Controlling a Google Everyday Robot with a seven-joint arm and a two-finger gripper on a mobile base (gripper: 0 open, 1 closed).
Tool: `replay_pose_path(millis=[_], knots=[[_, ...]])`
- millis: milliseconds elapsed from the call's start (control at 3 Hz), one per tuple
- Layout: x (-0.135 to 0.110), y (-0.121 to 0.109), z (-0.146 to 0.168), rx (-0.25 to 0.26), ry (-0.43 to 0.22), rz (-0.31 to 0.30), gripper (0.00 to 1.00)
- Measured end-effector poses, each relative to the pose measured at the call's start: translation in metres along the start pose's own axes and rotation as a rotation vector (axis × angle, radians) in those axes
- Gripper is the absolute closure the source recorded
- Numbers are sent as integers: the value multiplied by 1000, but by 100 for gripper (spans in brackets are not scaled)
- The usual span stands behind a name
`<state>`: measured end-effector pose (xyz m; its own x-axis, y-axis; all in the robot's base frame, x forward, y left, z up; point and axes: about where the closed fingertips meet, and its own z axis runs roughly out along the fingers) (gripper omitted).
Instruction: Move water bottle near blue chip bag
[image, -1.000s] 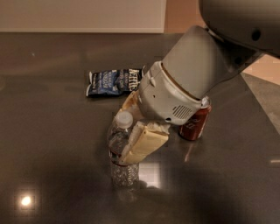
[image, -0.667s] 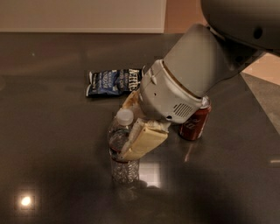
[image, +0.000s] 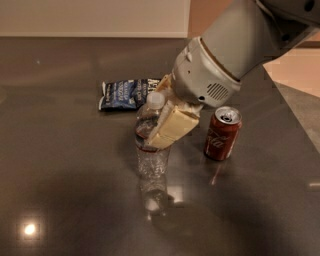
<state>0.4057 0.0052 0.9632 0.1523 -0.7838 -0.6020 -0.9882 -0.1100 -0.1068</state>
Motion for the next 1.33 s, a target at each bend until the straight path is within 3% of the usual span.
replay_pose_path(millis=[333, 667, 1333], knots=[[1, -40, -10, 44, 12, 20, 100], [-1, -75, -9, 54, 20, 29, 100], [-9, -120, 10, 47, 47, 41, 100]])
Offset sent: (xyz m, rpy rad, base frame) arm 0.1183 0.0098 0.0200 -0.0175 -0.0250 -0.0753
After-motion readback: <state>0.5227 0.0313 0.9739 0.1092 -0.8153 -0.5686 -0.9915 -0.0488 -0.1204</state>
